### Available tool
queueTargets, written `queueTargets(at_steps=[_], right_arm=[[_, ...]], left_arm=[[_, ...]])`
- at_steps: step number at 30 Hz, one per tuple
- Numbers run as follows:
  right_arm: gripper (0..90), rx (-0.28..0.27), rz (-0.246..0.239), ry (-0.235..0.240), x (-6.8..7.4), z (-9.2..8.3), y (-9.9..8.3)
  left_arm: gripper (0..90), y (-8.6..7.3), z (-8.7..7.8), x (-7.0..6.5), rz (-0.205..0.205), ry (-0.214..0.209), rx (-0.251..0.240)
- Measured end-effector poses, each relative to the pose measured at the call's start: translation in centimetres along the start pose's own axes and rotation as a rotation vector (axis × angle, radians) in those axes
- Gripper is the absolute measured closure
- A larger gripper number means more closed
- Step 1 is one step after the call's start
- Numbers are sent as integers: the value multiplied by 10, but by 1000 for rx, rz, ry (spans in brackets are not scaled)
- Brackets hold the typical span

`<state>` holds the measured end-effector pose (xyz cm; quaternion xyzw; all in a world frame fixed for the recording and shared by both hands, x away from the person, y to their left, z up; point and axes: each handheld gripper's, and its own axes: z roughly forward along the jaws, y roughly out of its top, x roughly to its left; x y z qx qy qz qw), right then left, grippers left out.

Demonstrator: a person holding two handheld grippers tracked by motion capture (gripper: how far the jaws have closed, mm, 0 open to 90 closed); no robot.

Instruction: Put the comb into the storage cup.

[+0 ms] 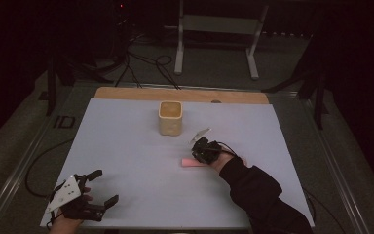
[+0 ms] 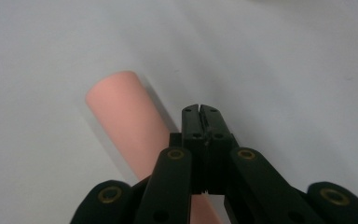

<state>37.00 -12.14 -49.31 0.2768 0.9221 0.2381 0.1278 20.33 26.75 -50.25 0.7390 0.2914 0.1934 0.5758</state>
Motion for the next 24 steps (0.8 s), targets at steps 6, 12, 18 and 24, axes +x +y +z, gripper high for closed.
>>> queueTargets(at_steps=[6,12,18,24], right_arm=[[900,4,-33,25,16,-5,-6],[900,1,-54,58,28,-10,-14],[900,-6,-65,77,40,-20,-26],[900,-6,-67,95,49,-30,-39]], left_arm=[[0,0,0,0,3,-1,5],[0,0,1,0,2,1,3],[0,0,1,0,2,-1,6],[0,0,1,0,-2,-1,5]])
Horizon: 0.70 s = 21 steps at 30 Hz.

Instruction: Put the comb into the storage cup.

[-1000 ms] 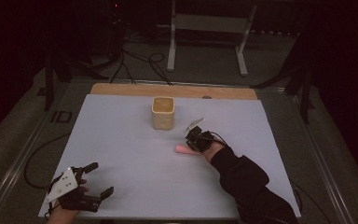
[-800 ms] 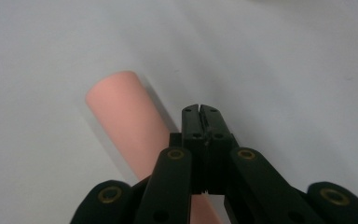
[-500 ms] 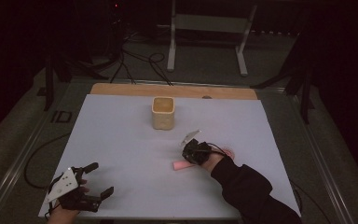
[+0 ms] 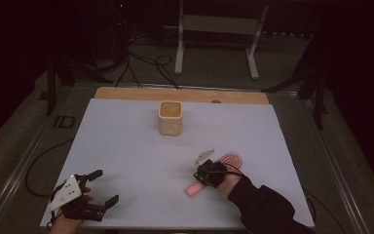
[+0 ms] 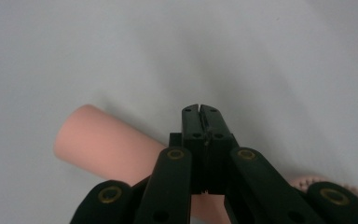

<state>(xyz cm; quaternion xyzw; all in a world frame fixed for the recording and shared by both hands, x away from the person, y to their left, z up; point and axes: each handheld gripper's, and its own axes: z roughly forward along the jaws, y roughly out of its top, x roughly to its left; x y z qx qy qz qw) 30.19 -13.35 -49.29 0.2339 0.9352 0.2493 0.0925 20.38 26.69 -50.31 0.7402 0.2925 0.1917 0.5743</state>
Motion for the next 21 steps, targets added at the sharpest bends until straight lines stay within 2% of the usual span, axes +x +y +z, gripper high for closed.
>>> queueTargets(at_steps=[3,11,15,21], right_arm=[[900,-8,6,7,4,-4,-8],[900,14,1,11,9,-13,-26],[900,27,2,8,9,-15,-35],[900,38,13,5,8,-26,-50]], left_arm=[[0,0,0,0,-1,2,1],[0,0,0,0,-1,1,-5],[0,0,0,-1,4,3,1],[0,0,1,-1,3,5,3]])
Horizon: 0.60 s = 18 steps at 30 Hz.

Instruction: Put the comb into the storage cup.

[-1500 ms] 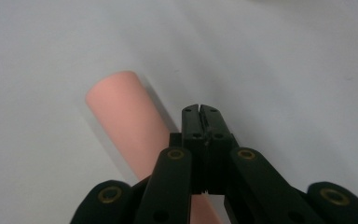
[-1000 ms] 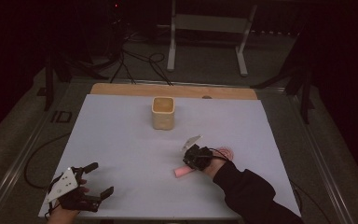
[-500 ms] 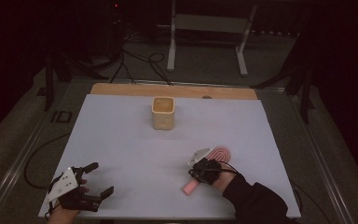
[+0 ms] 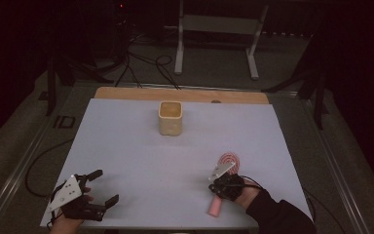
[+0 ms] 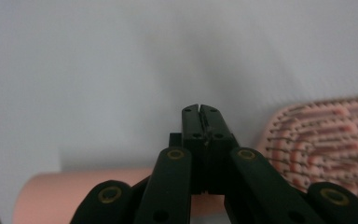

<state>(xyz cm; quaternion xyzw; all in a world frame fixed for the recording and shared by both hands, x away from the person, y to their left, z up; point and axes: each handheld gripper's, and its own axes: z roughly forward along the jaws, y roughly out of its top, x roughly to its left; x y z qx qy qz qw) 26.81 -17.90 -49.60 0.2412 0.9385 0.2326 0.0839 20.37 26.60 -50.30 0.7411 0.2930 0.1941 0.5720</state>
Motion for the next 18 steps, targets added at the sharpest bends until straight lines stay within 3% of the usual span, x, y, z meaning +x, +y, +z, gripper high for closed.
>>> queueTargets(at_steps=[8,18], right_arm=[[900,30,-8,-12,-1,-14,-19],[900,49,33,-42,-5,-28,-45]], left_arm=[[0,0,0,0,-5,-1,-2],[0,0,1,0,-3,2,1]])
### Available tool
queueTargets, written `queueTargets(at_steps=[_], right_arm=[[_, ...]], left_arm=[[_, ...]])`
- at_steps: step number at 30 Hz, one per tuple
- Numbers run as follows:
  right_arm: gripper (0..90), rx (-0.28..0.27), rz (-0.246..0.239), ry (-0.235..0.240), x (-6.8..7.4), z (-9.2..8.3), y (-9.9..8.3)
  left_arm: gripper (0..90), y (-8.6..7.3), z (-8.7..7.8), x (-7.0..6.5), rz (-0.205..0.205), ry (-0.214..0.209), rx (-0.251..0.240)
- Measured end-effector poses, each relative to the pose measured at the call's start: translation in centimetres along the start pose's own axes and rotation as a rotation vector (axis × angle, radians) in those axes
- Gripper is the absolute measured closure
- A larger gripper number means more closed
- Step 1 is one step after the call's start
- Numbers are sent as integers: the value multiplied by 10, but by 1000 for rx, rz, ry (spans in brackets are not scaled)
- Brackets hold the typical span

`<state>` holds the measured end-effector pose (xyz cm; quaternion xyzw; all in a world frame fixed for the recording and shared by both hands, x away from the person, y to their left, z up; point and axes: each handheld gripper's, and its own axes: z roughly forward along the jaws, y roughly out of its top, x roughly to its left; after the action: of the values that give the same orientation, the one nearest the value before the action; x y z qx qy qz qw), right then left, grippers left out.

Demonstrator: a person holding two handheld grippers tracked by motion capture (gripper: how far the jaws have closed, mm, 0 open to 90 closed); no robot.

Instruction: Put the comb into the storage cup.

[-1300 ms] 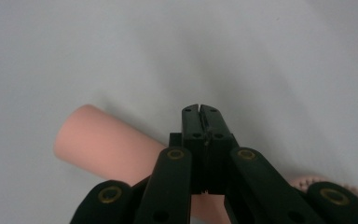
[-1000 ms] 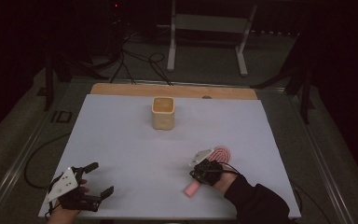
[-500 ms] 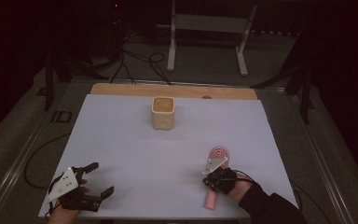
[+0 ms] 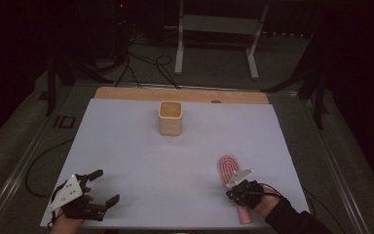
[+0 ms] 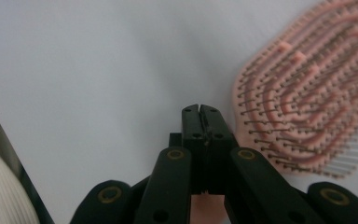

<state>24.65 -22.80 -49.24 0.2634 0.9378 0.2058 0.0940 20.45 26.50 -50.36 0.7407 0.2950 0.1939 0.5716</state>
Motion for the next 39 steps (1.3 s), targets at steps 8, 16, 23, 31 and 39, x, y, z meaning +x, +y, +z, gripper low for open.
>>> queueTargets(at_steps=[8,16,23,31,39], right_arm=[[900,23,46,-34,-10,-10,-22],[897,29,65,-67,-21,-16,-37],[897,28,84,-73,-28,-17,-41],[879,38,68,-73,-33,-18,-43],[882,60,25,-69,-29,-26,-40]], left_arm=[[0,0,0,0,2,4,6],[0,0,1,0,-2,4,6],[0,-1,2,1,-4,4,7],[0,-1,2,1,-5,4,7],[0,-1,2,1,-3,4,10]])
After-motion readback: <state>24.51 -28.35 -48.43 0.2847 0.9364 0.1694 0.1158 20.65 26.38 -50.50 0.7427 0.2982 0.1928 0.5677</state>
